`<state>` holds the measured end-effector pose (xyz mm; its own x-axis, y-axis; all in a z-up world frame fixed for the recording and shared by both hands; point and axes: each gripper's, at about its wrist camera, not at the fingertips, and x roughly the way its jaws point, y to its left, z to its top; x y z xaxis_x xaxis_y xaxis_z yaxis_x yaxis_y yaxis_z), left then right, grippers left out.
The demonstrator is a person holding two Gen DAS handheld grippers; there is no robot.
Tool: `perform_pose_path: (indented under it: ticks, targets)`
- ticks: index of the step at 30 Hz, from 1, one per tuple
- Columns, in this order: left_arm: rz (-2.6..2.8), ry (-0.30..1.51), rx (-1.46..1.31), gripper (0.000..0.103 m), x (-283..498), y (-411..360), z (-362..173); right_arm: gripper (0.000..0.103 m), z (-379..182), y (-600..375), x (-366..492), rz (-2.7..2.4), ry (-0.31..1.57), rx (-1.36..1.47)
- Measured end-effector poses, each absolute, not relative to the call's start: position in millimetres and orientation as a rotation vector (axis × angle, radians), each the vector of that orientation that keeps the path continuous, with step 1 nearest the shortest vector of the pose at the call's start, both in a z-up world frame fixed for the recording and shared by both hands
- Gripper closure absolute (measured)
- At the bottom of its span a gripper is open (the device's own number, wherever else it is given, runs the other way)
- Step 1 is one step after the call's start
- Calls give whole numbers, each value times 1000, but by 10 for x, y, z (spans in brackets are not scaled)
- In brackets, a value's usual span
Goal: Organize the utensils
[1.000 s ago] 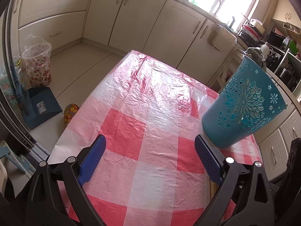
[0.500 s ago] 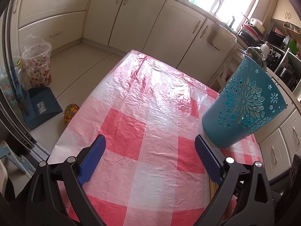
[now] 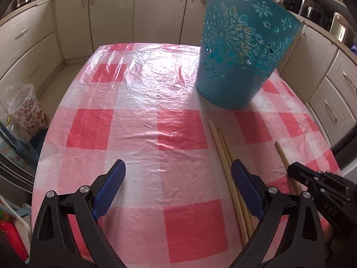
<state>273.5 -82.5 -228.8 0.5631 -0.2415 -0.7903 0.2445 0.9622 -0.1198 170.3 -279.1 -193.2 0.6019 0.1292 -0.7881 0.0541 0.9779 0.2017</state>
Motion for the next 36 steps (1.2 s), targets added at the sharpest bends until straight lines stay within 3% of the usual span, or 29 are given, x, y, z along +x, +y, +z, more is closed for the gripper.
perform_pose_path:
  ticks: [32,36]
  targets:
    - [-229,992,147,12,2707,-1057,-2336,95,-1935,-2808,1704,47,930,231]
    - [-289,966,173,30,2747,-1127,-2294,91,-1933,-2797,1704,54,928,232]
